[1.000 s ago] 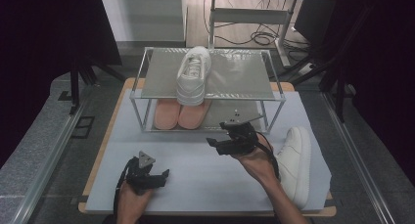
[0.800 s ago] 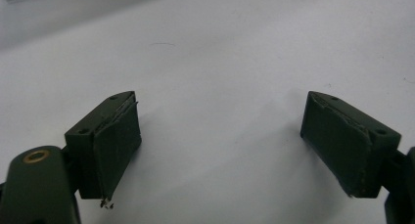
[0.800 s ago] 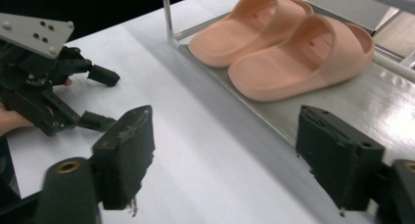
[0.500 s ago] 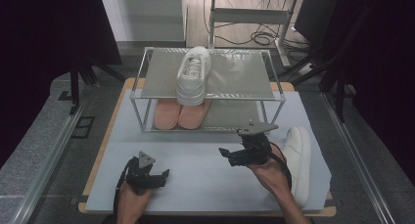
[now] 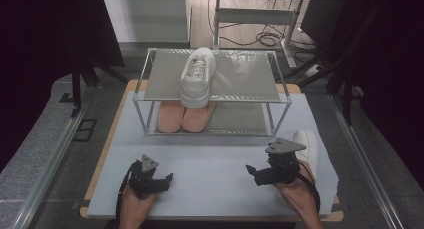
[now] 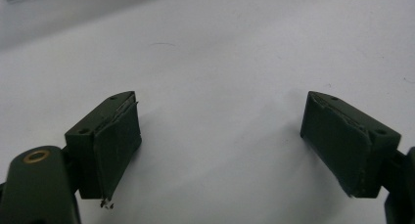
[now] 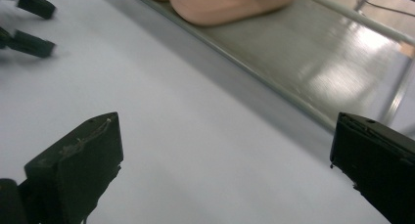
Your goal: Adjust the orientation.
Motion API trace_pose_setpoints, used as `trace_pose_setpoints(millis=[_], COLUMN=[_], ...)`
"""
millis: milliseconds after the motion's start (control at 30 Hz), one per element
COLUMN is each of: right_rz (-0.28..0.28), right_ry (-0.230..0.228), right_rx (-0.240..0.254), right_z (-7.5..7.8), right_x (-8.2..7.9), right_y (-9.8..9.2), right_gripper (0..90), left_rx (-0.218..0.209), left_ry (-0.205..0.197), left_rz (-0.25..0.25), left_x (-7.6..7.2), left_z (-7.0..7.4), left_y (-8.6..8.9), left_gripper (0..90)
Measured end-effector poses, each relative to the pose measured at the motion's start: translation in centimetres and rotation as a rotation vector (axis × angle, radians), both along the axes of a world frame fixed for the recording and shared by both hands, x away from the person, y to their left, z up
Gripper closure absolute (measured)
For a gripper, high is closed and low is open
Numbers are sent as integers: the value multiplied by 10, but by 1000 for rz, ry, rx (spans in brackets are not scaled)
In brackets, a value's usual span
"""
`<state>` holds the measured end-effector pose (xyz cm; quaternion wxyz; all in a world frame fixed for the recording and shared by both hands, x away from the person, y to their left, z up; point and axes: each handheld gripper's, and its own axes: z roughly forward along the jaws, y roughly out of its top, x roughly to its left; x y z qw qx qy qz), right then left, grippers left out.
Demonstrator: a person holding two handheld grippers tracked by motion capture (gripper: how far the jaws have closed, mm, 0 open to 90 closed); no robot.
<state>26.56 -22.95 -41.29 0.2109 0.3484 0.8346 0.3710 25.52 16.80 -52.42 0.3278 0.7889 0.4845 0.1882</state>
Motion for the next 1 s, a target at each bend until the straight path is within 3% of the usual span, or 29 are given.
trace_pose_setpoints(millis=[467,1000], right_rz=[-226,-387], right_ry=[4,-4], right_rx=[-13,-40], right_z=[-14,-31], right_x=[-29,-45], right_y=[-61,-90], right_gripper=[0,0], left_rx=[3,4], left_ry=[1,0], left_rz=[-3,-4], left_x=[0,0], left_z=[0,0], left_y=[0,0], left_gripper=[149,150])
